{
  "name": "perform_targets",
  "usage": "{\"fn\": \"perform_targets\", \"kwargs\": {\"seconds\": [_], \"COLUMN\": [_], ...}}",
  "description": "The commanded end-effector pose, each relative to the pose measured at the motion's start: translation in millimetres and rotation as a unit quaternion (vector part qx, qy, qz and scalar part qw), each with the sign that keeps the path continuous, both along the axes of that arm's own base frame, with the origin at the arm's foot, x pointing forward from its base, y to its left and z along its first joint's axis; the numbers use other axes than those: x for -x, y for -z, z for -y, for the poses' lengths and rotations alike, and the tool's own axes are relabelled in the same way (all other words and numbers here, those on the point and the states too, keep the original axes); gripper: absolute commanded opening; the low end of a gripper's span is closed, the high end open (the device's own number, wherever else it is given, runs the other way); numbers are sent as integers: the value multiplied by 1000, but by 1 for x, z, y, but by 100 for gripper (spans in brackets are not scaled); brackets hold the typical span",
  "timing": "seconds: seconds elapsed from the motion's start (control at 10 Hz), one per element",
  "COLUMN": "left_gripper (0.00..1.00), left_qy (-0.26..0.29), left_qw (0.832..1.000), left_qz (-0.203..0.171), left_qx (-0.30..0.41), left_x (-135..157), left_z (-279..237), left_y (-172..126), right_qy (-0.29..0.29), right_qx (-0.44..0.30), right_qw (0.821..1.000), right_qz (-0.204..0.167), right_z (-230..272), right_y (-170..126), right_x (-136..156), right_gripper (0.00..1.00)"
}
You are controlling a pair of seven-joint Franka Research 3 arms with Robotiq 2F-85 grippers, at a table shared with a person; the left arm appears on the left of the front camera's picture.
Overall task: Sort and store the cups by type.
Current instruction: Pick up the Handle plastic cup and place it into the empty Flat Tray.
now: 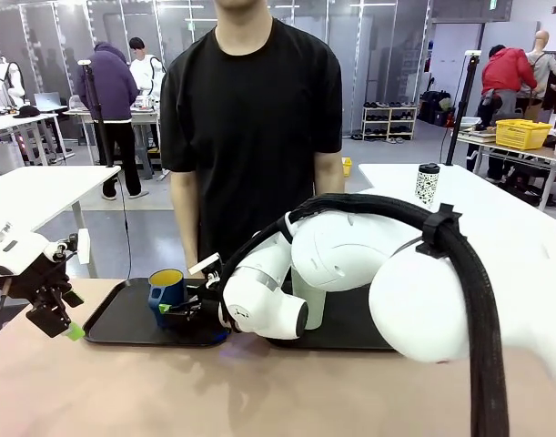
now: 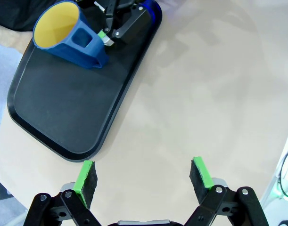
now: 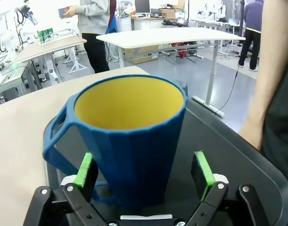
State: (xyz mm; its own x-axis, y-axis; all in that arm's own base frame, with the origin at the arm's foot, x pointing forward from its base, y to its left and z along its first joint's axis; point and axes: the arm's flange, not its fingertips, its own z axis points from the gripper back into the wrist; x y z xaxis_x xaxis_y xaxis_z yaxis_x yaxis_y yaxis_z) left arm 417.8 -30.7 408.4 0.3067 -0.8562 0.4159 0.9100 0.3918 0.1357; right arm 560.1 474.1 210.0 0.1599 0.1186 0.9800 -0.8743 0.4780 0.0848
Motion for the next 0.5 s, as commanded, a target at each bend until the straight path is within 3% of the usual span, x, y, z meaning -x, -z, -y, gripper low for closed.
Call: {"fn": "perform_targets", "kwargs": {"seconds": [0.0, 0.4], "left_gripper": [100, 100], "left_qy": [-9, -9], "left_qw": [1000, 1000], "left_qz": [3, 3], "left_qx": [-10, -10], "left_x": [0, 0], "left_z": [1, 1], "left_y": [1, 1], "right_qy": [34, 34], "right_qx": [8, 28], "right_qw": [999, 999], "right_qz": [26, 12], "right_z": [14, 29], "right_y": [34, 29], "right_x": [140, 152], "right_gripper": [100, 100]}}
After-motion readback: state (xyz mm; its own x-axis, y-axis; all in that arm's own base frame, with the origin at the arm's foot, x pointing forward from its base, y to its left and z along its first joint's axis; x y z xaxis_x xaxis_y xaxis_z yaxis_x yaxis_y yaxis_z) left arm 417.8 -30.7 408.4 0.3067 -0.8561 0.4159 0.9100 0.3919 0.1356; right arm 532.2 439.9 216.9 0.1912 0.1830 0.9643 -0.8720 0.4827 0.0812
